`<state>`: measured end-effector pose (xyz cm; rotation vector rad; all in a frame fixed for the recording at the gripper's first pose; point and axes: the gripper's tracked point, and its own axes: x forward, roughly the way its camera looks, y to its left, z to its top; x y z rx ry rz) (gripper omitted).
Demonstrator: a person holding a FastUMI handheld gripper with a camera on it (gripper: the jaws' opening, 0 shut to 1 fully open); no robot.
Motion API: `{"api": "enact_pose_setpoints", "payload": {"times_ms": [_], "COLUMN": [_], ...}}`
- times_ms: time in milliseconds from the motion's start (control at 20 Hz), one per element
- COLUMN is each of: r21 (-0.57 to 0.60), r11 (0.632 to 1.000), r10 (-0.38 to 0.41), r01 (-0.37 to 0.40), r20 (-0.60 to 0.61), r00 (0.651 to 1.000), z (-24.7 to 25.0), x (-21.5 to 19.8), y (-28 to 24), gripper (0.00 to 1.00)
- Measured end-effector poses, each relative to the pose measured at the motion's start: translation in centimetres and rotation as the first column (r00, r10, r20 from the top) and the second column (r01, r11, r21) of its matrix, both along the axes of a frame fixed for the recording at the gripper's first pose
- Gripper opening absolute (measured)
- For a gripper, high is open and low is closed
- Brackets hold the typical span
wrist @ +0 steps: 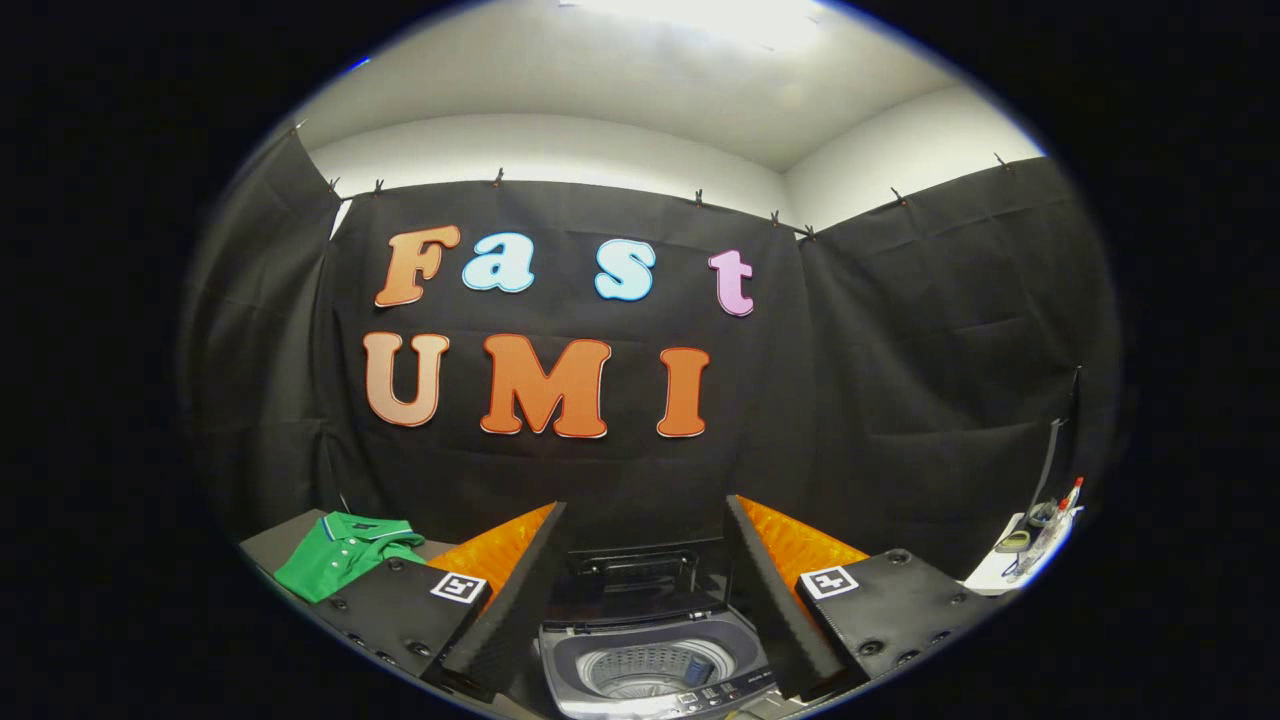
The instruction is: Put the clothes into the washing machine and then close the washing machine lid.
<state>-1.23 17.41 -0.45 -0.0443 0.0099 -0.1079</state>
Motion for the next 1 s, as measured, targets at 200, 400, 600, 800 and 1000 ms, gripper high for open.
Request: {"api": "enact_pose_setpoints", "payload": {"times_ms": [200,400,600,800,1000], "r21": [0.015,0.071,0.171,0.2,0.19], "r11": [0.997,0.981,0.935,0.892,0.864], "r10": [0.075,0.179,0.319,0.431,0.502], "r01": [-0.075,-0.181,-0.311,-0.406,-0.467], "r20": [0.02,0.03,-0.016,-0.099,-0.23], "r00": [0.997,0.983,0.948,0.897,0.834], "z": [1.5,2.6,1.1,-1.9,-6.9], "x": [1.7,4.4,6.5,7.7,7.9], "y": [3.9,10.2,18.4,26.3,33.1], "gripper": [0.98,0.98,0.99,0.99,0.99]}}
